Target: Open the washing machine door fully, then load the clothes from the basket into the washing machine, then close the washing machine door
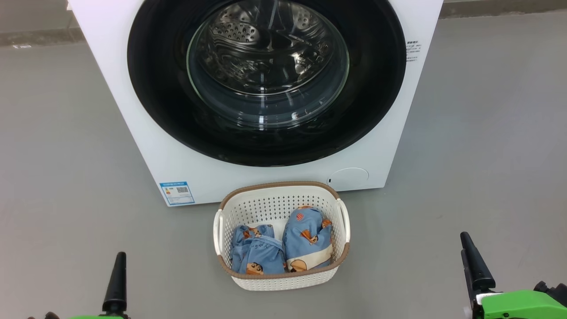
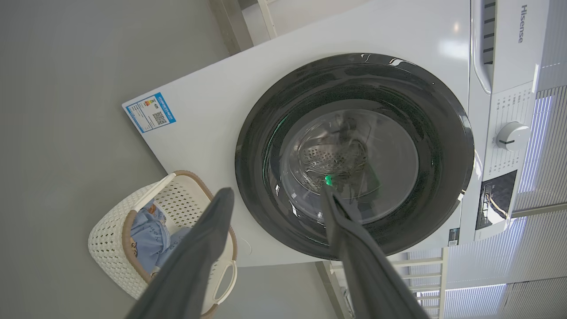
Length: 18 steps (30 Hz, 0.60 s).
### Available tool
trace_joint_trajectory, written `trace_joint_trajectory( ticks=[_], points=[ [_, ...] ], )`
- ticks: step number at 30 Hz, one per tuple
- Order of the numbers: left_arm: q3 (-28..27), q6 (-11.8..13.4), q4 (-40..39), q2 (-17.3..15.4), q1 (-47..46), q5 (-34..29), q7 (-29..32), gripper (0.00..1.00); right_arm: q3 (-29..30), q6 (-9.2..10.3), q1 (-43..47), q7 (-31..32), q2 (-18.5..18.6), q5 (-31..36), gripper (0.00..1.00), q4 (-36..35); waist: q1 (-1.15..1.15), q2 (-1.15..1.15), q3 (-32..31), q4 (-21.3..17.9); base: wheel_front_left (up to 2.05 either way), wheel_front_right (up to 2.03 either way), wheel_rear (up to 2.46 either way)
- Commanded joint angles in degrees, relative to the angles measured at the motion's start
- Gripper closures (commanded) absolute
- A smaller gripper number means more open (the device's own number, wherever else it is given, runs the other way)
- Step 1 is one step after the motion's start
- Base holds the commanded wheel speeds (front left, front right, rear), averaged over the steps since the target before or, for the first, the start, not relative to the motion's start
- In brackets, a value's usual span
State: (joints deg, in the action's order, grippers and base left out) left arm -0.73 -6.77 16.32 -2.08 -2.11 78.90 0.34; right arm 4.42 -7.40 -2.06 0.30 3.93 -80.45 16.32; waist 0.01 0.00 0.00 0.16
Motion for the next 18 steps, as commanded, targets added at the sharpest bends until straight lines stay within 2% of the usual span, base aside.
trace_joint_trajectory(
  ticks=[1,18],
  points=[
    [-0.9,0.0,-2.0,-1.1,-2.7,-2.5,-0.8,0.0,-0.7,-0.03,-2.3,-0.8,0.9,2.3,0.0,-1.5,-0.01,0.0,0.0,0.0,0.0,0.0,0.0],
    [-0.3,-0.2,-3.9,-0.7,-2.2,-22.7,-3.7,0.0,-1.4,-0.04,-3.1,-3.8,1.4,23.6,0.0,-1.7,-0.01,0.0,-0.3,0.2,0.0,0.0,0.0]
  ],
)
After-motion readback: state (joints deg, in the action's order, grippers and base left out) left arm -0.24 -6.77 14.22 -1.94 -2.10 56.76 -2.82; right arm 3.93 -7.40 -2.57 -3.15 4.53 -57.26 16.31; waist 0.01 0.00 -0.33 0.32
